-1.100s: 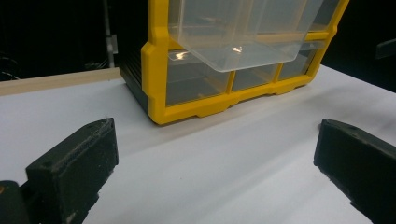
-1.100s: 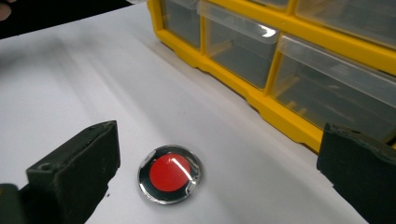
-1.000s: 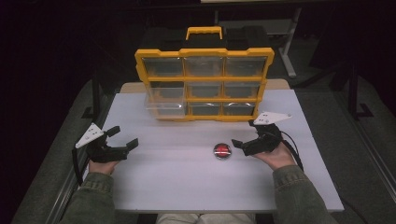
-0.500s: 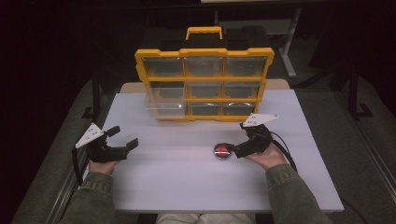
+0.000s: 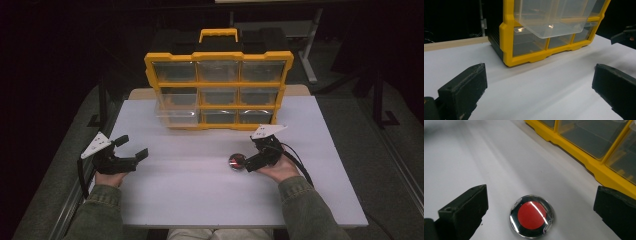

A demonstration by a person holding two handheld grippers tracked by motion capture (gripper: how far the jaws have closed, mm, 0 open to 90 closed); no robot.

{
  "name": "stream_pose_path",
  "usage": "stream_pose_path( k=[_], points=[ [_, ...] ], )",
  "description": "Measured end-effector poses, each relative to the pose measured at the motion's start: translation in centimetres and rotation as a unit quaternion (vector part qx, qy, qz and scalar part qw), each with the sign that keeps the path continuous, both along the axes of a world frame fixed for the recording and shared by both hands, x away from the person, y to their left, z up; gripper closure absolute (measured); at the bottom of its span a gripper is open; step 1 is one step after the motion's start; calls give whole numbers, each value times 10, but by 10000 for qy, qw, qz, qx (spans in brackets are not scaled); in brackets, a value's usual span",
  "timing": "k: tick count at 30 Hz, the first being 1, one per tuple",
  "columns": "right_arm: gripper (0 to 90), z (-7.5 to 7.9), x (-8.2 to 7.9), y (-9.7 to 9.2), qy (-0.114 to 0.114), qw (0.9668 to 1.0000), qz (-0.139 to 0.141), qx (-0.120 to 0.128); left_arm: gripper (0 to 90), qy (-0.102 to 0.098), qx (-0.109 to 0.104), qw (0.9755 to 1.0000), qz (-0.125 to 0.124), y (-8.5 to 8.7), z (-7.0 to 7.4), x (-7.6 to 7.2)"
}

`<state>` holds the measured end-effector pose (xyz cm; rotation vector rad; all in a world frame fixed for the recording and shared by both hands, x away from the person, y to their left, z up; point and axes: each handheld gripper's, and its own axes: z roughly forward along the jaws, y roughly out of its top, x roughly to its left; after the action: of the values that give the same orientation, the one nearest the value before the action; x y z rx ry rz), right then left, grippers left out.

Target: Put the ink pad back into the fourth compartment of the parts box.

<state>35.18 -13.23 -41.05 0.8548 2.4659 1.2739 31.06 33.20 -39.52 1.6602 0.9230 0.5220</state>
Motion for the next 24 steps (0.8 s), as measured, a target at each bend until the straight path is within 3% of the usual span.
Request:
stream_pose_path(
  k=[13, 24],
  points=[
    [0, -11, 3, 8, 103, 9998, 12, -197, 0, -1, 6, 10000, 0, 0, 0, 0],
    [0, -22, 7, 12, 360, 9985, 45, -399, 0, 14, 5, 10000, -17, -1, -1, 0]
  ],
)
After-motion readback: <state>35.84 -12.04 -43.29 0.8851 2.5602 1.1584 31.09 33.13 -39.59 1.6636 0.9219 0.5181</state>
